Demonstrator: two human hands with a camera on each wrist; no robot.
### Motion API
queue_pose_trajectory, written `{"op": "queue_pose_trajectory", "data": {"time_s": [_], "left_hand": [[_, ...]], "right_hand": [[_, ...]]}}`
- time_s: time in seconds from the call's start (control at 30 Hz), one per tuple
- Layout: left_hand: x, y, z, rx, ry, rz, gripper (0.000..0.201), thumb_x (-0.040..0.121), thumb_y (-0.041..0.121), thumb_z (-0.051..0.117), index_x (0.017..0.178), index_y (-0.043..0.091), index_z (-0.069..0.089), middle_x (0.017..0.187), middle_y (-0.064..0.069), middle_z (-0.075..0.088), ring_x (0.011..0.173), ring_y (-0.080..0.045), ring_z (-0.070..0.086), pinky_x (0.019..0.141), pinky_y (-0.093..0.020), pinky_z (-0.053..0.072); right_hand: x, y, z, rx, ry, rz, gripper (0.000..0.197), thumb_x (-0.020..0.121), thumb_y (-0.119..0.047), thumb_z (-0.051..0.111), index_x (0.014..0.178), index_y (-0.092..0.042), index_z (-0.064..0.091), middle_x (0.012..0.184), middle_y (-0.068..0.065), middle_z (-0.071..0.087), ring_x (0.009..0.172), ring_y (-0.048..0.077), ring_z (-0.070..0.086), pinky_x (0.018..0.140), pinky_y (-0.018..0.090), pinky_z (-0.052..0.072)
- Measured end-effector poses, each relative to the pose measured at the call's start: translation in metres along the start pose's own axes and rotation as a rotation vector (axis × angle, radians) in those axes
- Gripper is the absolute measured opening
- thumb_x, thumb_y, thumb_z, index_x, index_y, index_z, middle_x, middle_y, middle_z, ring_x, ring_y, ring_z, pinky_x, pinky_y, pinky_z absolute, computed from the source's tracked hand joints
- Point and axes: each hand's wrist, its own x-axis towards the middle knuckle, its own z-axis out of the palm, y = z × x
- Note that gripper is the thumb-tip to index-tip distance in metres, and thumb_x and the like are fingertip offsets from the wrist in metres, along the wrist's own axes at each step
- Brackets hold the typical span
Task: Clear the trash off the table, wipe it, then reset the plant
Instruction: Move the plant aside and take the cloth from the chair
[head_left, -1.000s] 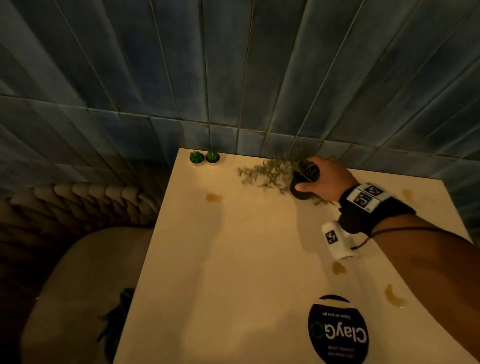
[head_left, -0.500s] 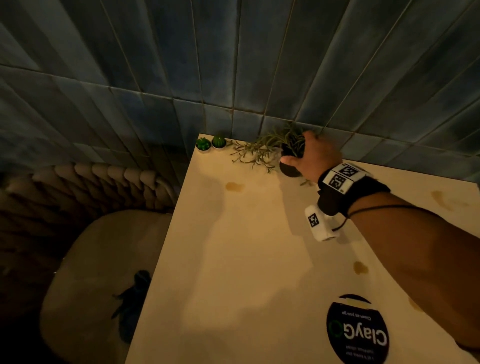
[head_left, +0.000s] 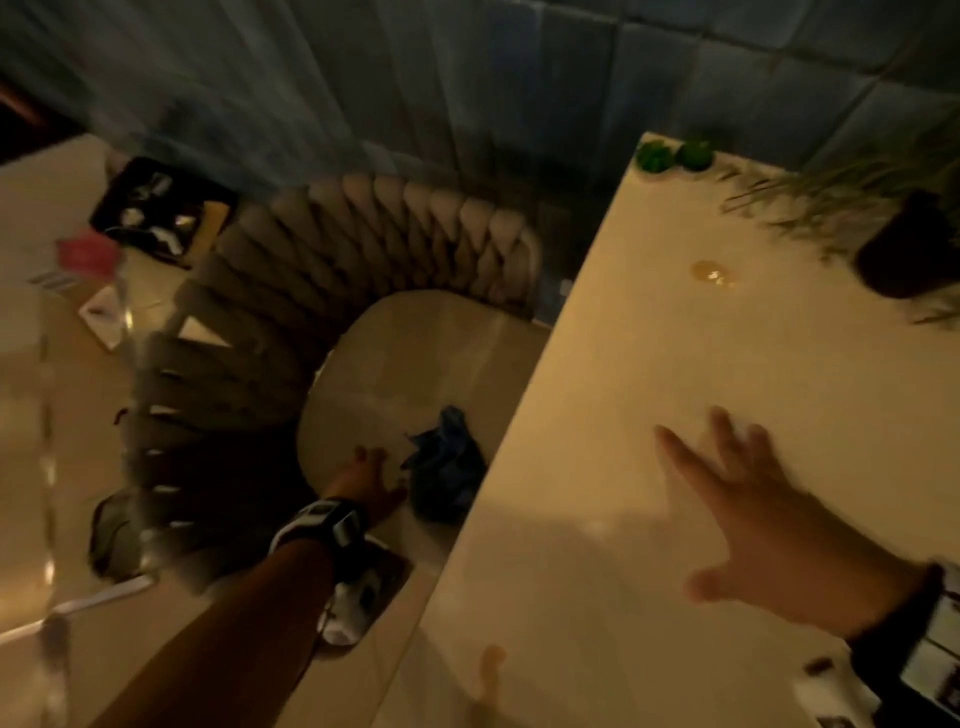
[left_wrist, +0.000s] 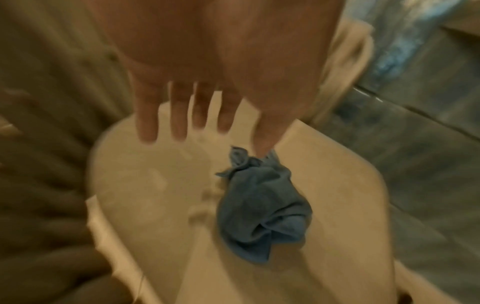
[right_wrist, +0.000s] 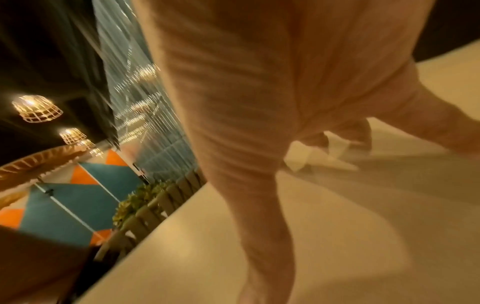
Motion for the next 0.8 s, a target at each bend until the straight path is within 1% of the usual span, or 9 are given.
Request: {"op": "queue_pose_trajectory", "data": {"time_s": [0.1,0.2,0.3,0.37,0.43,0.5,0.67,0.73,0.8], "left_hand": [[0.013,0.013,0.003,-0.051,0.061,0.115,0.097,0.072,0.054,0.071,0.149,0.028,0.016,0.158,-0.008,0.008,0.142,-0.036,0.019,0.110,-0.049,0.033],[0.030,0.026,0.021,0.045,0.038,0.200,0.117,0.053,0.074,0.069,0.145,0.047,0.003,0.159,0.001,-0.010,0.145,-0.034,0.001,0.107,-0.062,0.028],[0.044,0.030,0.048,0.182,-0.037,0.304,0.107,0.060,0.072,0.068,0.139,0.059,-0.002,0.158,0.003,-0.018,0.144,-0.038,-0.005,0.106,-0.068,0.025],[0.051,0.033,0.066,0.262,-0.033,0.333,0.091,0.072,0.063,0.066,0.141,0.056,0.007,0.158,-0.005,-0.009,0.142,-0.043,0.005,0.106,-0.063,0.030],[0.051,0.038,0.076,0.285,-0.046,0.322,0.071,0.084,0.051,0.060,0.144,0.044,0.023,0.157,-0.013,0.004,0.137,-0.047,0.018,0.103,-0.057,0.037],[0.045,0.043,0.072,0.239,-0.099,0.288,0.057,0.091,0.042,0.054,0.144,0.034,0.034,0.156,-0.013,0.013,0.133,-0.045,0.026,0.103,-0.052,0.038],[0.030,0.031,0.043,0.106,0.036,0.217,0.051,0.092,0.029,0.055,0.141,0.023,0.041,0.148,-0.016,0.033,0.126,-0.042,0.039,0.106,-0.049,0.036],[0.016,0.025,0.021,0.042,0.127,0.136,0.048,0.087,0.017,0.060,0.134,0.017,0.049,0.137,-0.017,0.046,0.120,-0.038,0.049,0.099,-0.043,0.044],[-0.002,0.021,-0.007,0.004,0.217,0.096,0.047,0.083,0.020,0.064,0.128,0.015,0.053,0.127,-0.015,0.054,0.112,-0.036,0.056,0.092,-0.040,0.047]], "right_hand": [[0.006,-0.014,0.007,-0.129,-0.063,0.088,0.150,0.056,-0.066,0.075,0.121,-0.035,-0.056,0.140,0.013,-0.051,0.141,0.045,-0.022,0.105,0.059,0.036],[0.013,-0.023,0.004,-0.153,-0.091,0.116,0.157,0.048,-0.068,0.078,0.115,-0.033,-0.060,0.125,0.014,-0.061,0.141,0.047,-0.020,0.105,0.058,0.037],[0.018,-0.026,0.000,-0.177,-0.103,0.134,0.160,0.044,-0.071,0.077,0.112,-0.032,-0.062,0.123,0.015,-0.061,0.142,0.048,-0.017,0.107,0.055,0.037],[0.018,-0.026,0.001,-0.162,-0.093,0.134,0.160,0.042,-0.073,0.077,0.114,-0.033,-0.061,0.127,0.015,-0.059,0.142,0.047,-0.016,0.106,0.054,0.039],[0.018,-0.027,0.002,-0.144,-0.081,0.137,0.161,0.040,-0.072,0.078,0.115,-0.034,-0.060,0.129,0.014,-0.059,0.142,0.047,-0.018,0.105,0.055,0.039],[0.018,-0.027,0.001,-0.120,-0.069,0.141,0.161,0.042,-0.068,0.080,0.116,-0.036,-0.059,0.136,0.015,-0.055,0.140,0.048,-0.021,0.106,0.058,0.036],[0.016,-0.025,0.003,-0.082,-0.023,0.116,0.159,0.046,-0.061,0.084,0.118,-0.039,-0.057,0.142,0.015,-0.050,0.139,0.048,-0.025,0.107,0.063,0.030],[0.015,-0.021,0.005,-0.022,-0.015,0.098,0.158,0.048,-0.052,0.087,0.119,-0.044,-0.054,0.141,0.011,-0.052,0.138,0.046,-0.029,0.107,0.067,0.025],[0.014,-0.019,0.005,0.003,-0.003,0.076,0.158,0.048,-0.048,0.089,0.120,-0.048,-0.051,0.141,0.008,-0.053,0.137,0.045,-0.031,0.106,0.071,0.022]]}}
